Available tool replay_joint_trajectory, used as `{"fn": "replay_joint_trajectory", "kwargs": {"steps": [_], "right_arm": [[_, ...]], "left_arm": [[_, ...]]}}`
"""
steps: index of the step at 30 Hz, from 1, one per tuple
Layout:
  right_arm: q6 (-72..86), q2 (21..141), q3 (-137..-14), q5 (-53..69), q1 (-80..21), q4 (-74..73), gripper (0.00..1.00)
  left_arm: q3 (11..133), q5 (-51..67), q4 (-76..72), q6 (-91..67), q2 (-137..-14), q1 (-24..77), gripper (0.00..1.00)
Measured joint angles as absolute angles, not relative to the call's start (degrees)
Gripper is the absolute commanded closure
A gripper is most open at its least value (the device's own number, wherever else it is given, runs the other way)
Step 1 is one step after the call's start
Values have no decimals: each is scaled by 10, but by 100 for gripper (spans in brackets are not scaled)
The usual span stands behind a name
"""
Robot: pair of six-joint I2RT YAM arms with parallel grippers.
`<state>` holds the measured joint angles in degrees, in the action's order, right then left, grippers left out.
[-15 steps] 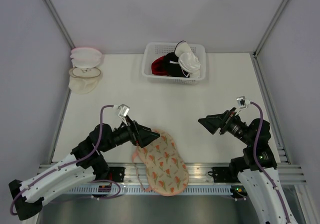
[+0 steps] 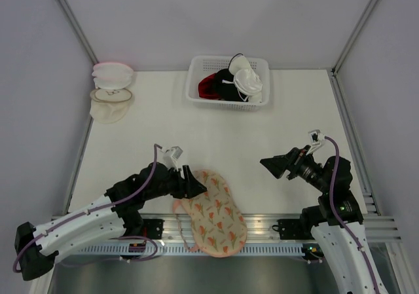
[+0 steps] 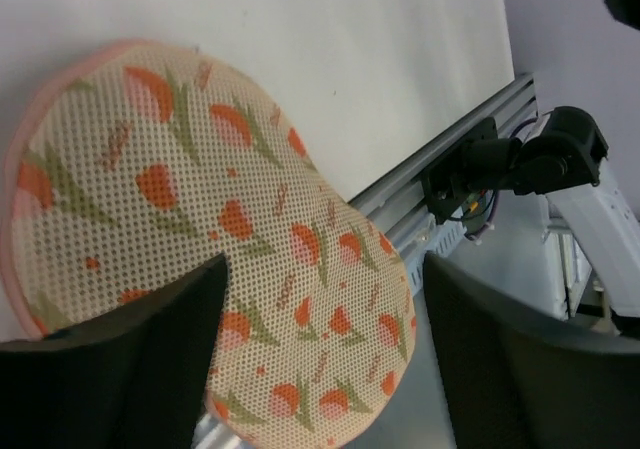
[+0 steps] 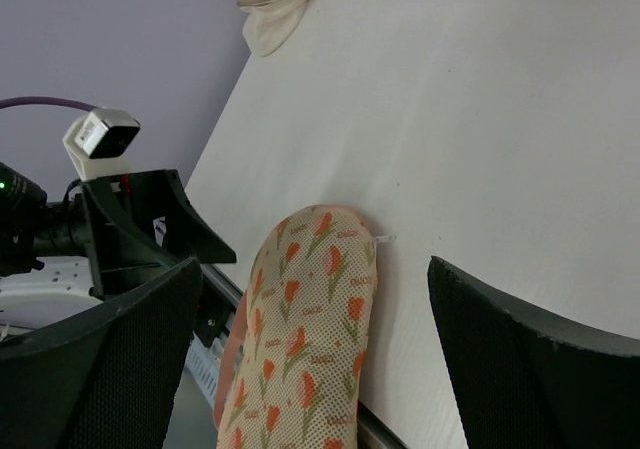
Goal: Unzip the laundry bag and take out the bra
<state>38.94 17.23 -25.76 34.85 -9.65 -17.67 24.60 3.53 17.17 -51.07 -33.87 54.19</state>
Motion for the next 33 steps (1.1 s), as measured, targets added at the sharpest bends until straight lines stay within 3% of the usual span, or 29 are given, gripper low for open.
{"fn": "replay_joint_trajectory", "kwargs": {"steps": [1,2,8,21,33], "right_arm": [[387,172,-258,345,-96,-181,2],[386,172,-257,342,-96,-184,3],[382,172,-255,331,-96,-187,12],[381,163,-250,322,-96,-190,8],[346,163,-259,300,-96,-249,2]], "left_arm": [[243,37,176,-519,-350,548,57],[239,39,179,-526,-360,556,97],[209,53,179,-538,-406,604,98],[138,54,22,-566,-575,610,98],[231,-3,-172,-554,-811,572,98]]}}
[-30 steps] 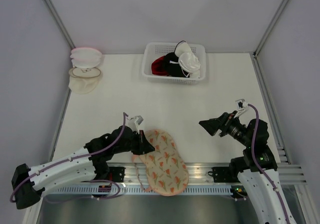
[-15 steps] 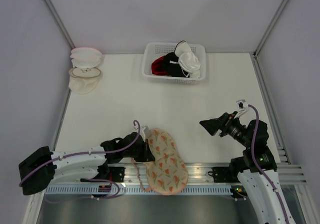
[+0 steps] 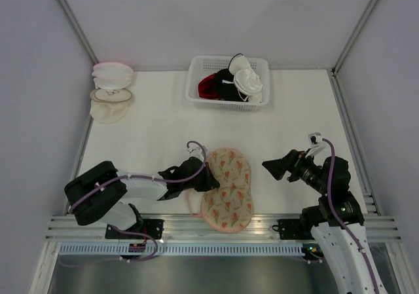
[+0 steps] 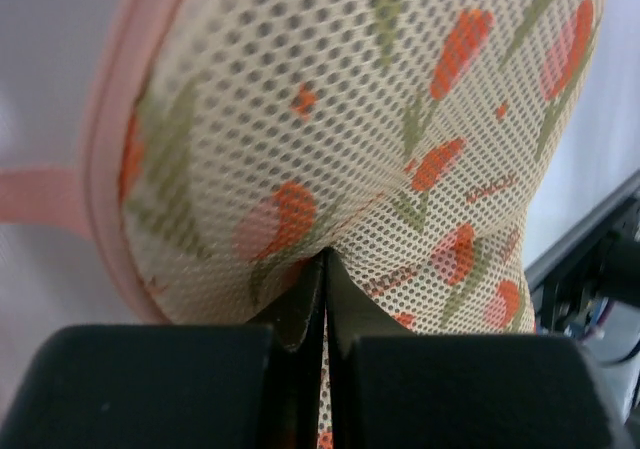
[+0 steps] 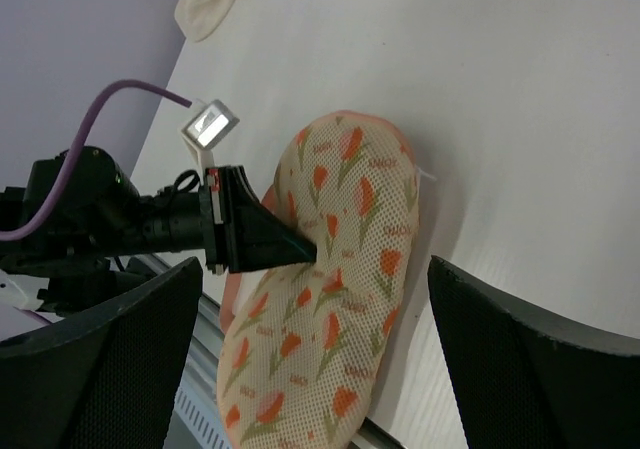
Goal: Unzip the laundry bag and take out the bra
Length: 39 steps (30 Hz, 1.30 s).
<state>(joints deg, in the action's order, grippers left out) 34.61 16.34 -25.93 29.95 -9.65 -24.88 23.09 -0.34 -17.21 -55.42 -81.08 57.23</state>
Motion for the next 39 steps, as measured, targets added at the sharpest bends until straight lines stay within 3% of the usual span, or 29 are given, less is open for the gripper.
{"fn": "replay_joint_trajectory", "kwargs": {"steps": [19,29,33,34,37,38,39], "right_arm": [[306,276,-267,281,-96,-296,2],[312,317,-255,279,-107,-271,2],[320,350,-249,268,-124,-236,2],[322,362,-248,263,-132,-226,2],[326,406,-248,229,-157,-198,2],[326,423,-248,215,-166,-185,2],[326,444,-249,202,-173,-173,12]], "left_arm": [[444,66,-228,-482,-1010,359,98],[457,106,-224,-482,-982,322,97],[422,113,-206,-485,-869,327,84],[414,112,-200,-486,-840,331,63],[390,100,-180,-493,-754,377,47],[384,95,-177,-495,-736,403,45],[375,92,-177,-499,-722,431,45]]}}
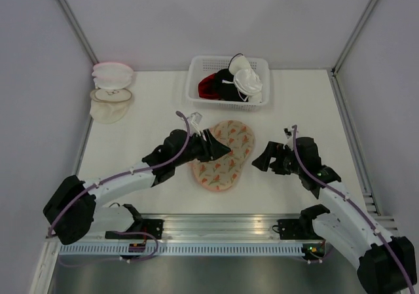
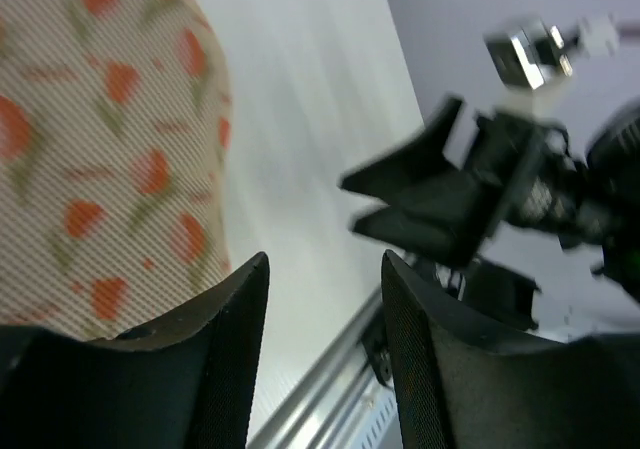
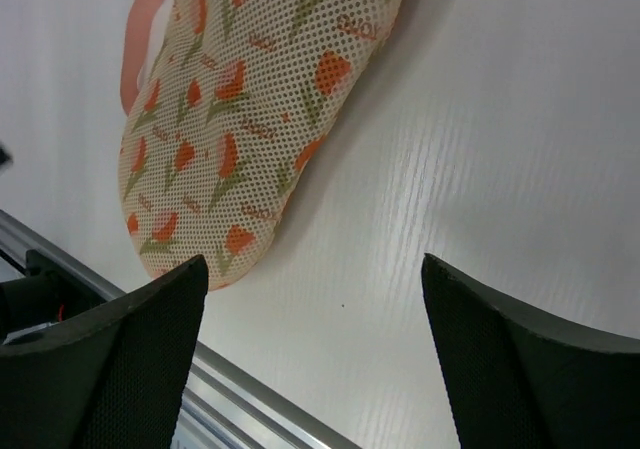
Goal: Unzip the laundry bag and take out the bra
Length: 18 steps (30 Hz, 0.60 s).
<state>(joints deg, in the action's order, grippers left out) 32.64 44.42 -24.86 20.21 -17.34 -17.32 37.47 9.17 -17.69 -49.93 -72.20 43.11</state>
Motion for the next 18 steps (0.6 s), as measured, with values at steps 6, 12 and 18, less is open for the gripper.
{"fn": "replay_joint_trajectory", "kwargs": {"steps": [6,12,18], "right_arm": [[316,571,-286,165,-194,-118,99],[312,610,-317,149,-194,-76,100],[310,607,-322,149,-194,-68,100]], "left_arm": [[292,69,-183,-538,-694,542,77],[270,28,-208,-555,-729,560,98],[278,-14,-188,-559,-799,561,98]]}}
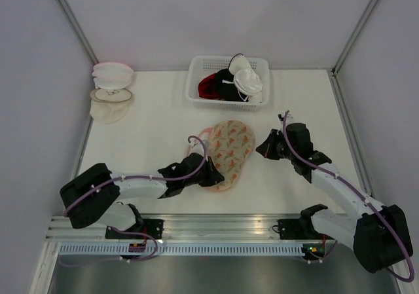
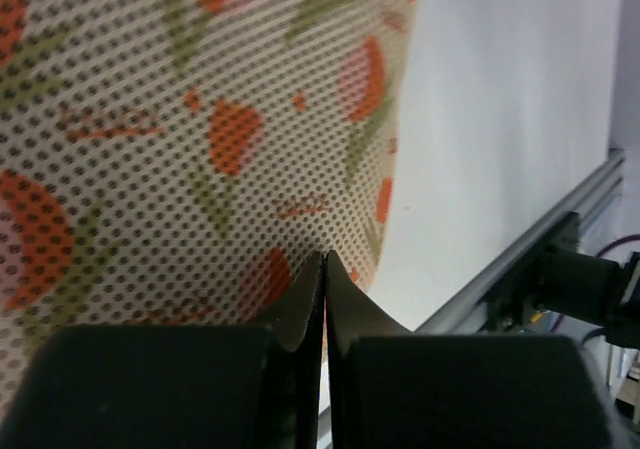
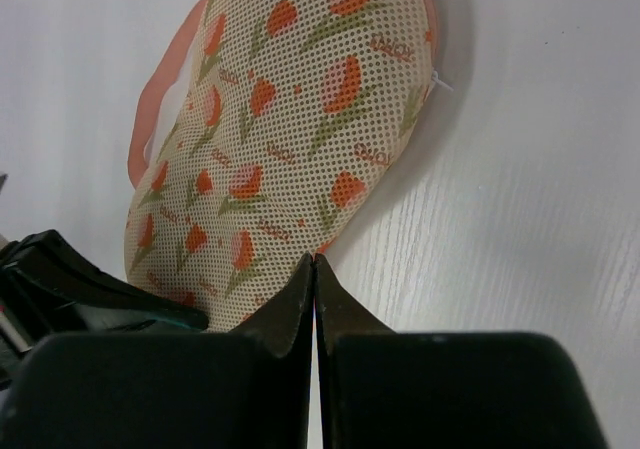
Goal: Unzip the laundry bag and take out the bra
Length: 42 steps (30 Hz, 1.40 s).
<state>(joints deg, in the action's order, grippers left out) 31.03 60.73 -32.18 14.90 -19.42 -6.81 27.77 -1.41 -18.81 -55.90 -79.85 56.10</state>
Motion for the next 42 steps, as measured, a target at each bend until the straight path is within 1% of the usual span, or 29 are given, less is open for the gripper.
{"fn": "replay_joint_trajectory", "kwargs": {"steps": [8,13,14,16,17,20,23,26,31,37,40,42], "right_arm": [[304,564,-322,145,-196,-82,99],[299,564,-322,144,-197,-88,100],[299,567,-322,145,-197,-87,96],[299,582,-322,144,-202,-82,95],[299,594,-322,144,-207,-76,99],[299,637,-323,145,-228,-61,100],[299,704,-342,145,-254,-44,100],[300,761,-360,137,-279,-19,99],[302,821,-372,111,-315,11,100],[315,837,-363,60,-378,30,100],[322,837,-351,39,-406,39,100],[327,838,-346,32,-413,41,100]], "left_arm": [[260,-51,-136,-580,-820,561,98],[248,-101,-68,-583,-760,555,98],[247,-109,-51,-578,-747,549,98],[246,-122,-28,-566,-728,531,98],[246,-126,-20,-554,-720,517,98],[247,-131,-15,-503,-709,465,98],[255,-129,-14,-458,-709,422,98],[289,-117,-13,-410,-723,394,98],[374,-79,-29,-359,-788,336,98],[444,-21,-34,-340,-876,307,98],[440,21,-28,-347,-869,309,98],[415,32,-24,-361,-834,318,98]]}}
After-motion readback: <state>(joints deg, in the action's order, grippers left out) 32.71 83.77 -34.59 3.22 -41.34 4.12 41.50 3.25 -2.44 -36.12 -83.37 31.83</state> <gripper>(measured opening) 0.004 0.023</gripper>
